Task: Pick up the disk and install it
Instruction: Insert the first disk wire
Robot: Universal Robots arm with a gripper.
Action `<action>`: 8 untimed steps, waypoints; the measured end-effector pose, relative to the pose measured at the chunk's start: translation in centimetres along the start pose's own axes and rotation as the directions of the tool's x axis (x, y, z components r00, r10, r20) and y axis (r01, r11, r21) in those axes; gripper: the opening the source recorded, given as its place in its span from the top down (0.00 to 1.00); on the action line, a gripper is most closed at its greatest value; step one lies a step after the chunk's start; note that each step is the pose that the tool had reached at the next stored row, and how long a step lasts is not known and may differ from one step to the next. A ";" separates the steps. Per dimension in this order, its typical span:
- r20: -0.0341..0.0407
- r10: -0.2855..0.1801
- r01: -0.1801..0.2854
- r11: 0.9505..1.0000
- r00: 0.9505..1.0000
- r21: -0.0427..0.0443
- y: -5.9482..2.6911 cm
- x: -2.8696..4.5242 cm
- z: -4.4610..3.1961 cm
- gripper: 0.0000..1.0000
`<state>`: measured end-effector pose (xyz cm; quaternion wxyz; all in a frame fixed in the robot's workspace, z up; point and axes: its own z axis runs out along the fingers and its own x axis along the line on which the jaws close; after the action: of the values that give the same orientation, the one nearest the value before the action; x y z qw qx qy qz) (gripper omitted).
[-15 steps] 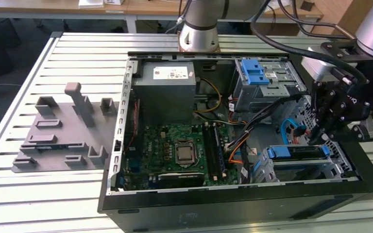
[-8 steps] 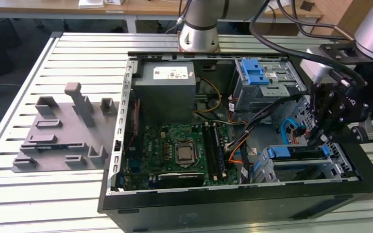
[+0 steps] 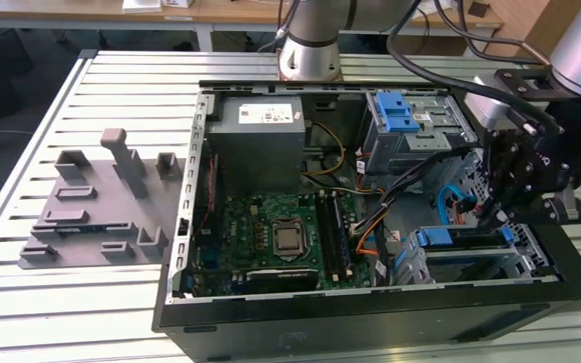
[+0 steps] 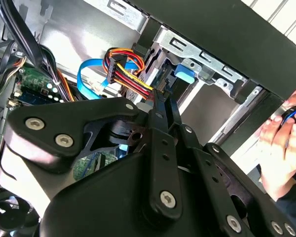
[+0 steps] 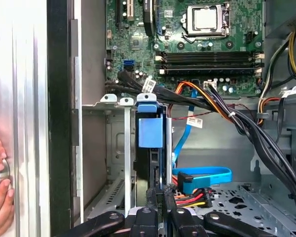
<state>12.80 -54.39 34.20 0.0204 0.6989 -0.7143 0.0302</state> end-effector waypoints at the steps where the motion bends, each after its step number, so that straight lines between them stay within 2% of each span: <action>1: 0.001 0.000 0.000 1.000 1.000 0.000 0.00 0.00 0.06 0.83; 5: 0.016 0.000 0.000 1.000 1.000 0.000 0.00 -0.01 0.33 0.83; 8: 0.032 0.001 -0.001 1.000 0.999 -0.001 0.00 0.05 0.49 0.83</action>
<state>12.81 -54.48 33.71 0.0093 0.6990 -0.7148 0.0188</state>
